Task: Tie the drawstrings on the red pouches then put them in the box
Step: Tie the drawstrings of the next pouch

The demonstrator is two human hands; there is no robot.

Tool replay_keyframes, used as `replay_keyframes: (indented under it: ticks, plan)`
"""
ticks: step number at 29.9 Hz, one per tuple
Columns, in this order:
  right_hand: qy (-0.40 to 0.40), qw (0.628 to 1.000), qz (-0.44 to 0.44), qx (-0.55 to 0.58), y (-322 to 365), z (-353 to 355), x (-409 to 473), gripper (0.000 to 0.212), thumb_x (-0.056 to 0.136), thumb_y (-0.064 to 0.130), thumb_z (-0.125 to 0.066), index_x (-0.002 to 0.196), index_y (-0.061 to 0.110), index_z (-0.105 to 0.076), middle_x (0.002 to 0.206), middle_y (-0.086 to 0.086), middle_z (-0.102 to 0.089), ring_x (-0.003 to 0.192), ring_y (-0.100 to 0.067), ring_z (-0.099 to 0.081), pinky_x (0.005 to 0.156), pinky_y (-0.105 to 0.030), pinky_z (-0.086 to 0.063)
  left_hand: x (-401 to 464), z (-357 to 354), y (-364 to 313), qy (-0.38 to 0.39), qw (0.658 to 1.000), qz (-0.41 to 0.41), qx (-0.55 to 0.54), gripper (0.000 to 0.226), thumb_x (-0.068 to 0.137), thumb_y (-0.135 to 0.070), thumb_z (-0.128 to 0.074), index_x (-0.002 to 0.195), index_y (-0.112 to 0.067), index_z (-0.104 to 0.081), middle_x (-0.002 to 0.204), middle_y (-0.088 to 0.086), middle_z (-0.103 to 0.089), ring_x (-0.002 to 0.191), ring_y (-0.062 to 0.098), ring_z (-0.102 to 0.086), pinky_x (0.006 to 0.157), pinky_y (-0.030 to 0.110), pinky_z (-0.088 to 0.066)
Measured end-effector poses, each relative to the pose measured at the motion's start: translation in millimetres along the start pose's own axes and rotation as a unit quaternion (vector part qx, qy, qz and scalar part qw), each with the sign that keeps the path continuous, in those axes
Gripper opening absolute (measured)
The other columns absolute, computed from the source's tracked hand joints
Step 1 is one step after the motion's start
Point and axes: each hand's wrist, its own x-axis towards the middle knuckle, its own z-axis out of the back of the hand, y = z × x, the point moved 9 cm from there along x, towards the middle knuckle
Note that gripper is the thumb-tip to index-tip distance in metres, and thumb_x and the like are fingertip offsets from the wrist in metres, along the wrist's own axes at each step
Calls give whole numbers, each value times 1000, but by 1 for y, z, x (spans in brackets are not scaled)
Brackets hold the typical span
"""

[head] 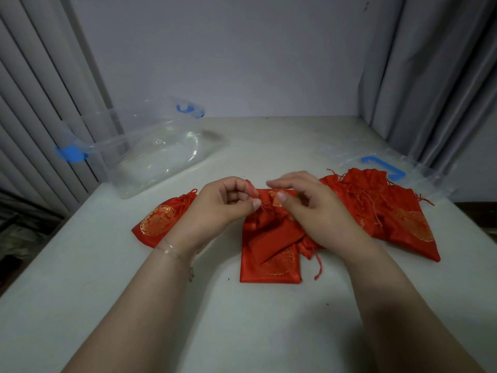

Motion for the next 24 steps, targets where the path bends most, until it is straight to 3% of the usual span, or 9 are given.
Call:
replay_keyframes:
  ticks: [2,4,7,10,14,17,21,24]
  plan:
    - [46,998,-32,-20,-6,-13,-1,12,91,16,-59,100,19,-67,66,29,-58,64,11,-54,60,-5,-37,1,-3,-1,0,1000,-13,0,15,80,5,-67,79,-9,-63,71,5,-58,69,15,-55,64,17,-49]
    - [46,997,-55,-22,-14,-17,0,5,89,22,-61,91,19,-65,53,29,-54,51,5,-49,51,-9,-34,2,-1,-2,-13,1000,-24,4,16,80,5,-68,81,-10,-63,76,8,-59,71,20,-55,65,19,-49]
    - [29,998,-57,-11,-15,-16,0,6,89,21,-61,83,20,-61,53,14,-50,49,2,-46,50,-13,-34,2,2,-1,-35,998,-40,36,16,82,1,-69,87,-14,-69,81,10,-63,71,24,-59,70,28,-52]
    - [23,999,-27,-24,-8,-19,-1,10,90,18,-59,81,22,-54,67,11,-50,60,-4,-46,58,-17,-36,1,4,-1,-61,990,-54,117,19,83,-7,-70,86,-26,-72,88,6,-72,75,30,-68,82,39,-55]
    - [23,999,-2,-42,-7,-22,-1,9,90,17,-57,84,22,-53,84,6,-53,77,-7,-51,66,-13,-38,0,2,-4,-71,962,-89,249,13,82,-17,-71,83,-30,-70,83,-11,-72,73,12,-69,76,33,-55]
    - [13,1000,-1,-13,-8,-23,1,6,90,17,-58,84,18,-57,82,11,-53,72,2,-52,63,-9,-35,0,-2,-8,-62,951,-121,278,9,84,-15,-68,86,-24,-68,78,-9,-69,71,5,-66,73,32,-54]
    - [-43,983,-108,140,-26,-15,2,18,92,23,-58,77,14,-63,61,12,-58,51,1,-49,53,-13,-39,-1,-13,-13,-42,937,-177,298,5,86,-13,-63,90,-15,-64,82,-6,-64,74,10,-61,74,37,-52]
    - [-15,937,-229,264,-46,-26,-5,15,90,18,-59,83,8,-67,69,-4,-62,56,-9,-52,48,-15,-43,-6,-23,-19,-36,914,-233,331,15,87,-27,-56,92,-15,-63,85,-10,-57,74,8,-54,70,34,-50]
